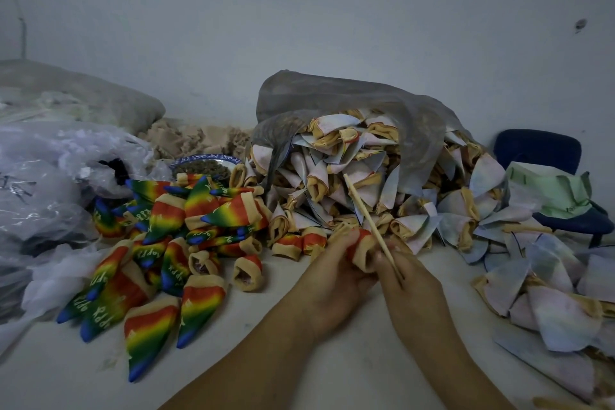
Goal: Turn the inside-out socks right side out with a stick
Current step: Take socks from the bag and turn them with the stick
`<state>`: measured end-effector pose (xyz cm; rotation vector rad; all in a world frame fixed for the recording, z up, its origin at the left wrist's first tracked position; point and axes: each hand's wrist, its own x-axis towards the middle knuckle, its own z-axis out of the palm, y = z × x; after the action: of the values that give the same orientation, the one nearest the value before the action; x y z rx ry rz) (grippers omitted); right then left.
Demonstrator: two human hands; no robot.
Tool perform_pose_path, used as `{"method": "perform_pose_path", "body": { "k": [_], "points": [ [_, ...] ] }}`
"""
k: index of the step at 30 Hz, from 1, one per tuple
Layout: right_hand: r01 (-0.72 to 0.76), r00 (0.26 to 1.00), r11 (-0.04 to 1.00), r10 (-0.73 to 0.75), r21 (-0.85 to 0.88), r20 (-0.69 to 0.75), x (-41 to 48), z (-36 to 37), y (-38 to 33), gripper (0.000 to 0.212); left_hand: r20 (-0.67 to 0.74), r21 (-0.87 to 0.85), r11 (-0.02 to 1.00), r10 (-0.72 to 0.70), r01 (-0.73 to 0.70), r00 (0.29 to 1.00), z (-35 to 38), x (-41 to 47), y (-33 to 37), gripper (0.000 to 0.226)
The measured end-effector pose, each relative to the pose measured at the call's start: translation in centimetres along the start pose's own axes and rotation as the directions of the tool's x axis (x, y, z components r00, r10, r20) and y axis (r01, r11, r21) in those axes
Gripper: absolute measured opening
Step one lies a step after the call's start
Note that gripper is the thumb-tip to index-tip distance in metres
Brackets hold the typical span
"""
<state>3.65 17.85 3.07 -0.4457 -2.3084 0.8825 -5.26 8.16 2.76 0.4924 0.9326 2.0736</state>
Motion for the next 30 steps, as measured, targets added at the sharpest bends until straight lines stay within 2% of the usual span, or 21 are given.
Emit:
{"method": "perform_pose_path", "body": {
  "k": [2, 4, 9, 12, 15, 19, 22, 30],
  "points": [
    [-0.022, 1.000, 1.000, 0.022, 0.017, 0.015, -0.2, -0.6, 0.0, 0.057, -0.069, -0.178, 0.984, 0.019, -0.031, 0.997, -0.6, 0.1, 0.7, 0.049],
    [-0.031, 0.999, 0.999, 0.032, -0.016, 0.032, -0.4, -1.4, 0.0, 0.063, -0.122, -0.321, 0.942, 0.057, -0.094, 0.991, -1.5, 0.1, 1.6, 0.041],
    [0.117, 0.989, 0.948, -0.085, -0.296, 0.119, -0.3, -2.3, 0.1, 0.065, -0.242, -0.528, 0.820, 0.105, -0.222, 0.965, -3.2, 0.4, 2.9, 0.030],
    [0.169, 0.980, 0.875, -0.101, -0.453, 0.170, -0.3, -2.1, 0.2, 0.054, -0.268, -0.594, 0.764, 0.106, -0.250, 0.958, -3.7, 0.4, 3.1, 0.028],
    [0.195, 0.975, 0.826, -0.104, -0.529, 0.196, -0.4, -1.7, 0.3, 0.045, -0.279, -0.600, 0.762, 0.088, -0.245, 0.956, -3.7, 0.6, 3.1, 0.019],
    [0.166, 0.977, 0.787, -0.051, -0.594, 0.206, -0.4, -1.1, 0.1, 0.043, -0.319, -0.581, 0.779, 0.048, -0.236, 0.946, -3.4, 0.9, 2.9, 0.022],
    [0.146, 0.978, 0.766, -0.018, -0.626, 0.206, -0.7, -0.6, -0.2, 0.042, -0.284, -0.534, 0.820, 0.058, -0.209, 0.957, -3.1, 0.6, 2.8, 0.019],
    [0.128, 0.980, 0.789, -0.006, -0.601, 0.201, -1.0, 0.2, -0.5, 0.040, -0.189, -0.437, 0.891, 0.041, -0.121, 0.981, -2.5, 0.7, 2.2, 0.017]
  ]
}}
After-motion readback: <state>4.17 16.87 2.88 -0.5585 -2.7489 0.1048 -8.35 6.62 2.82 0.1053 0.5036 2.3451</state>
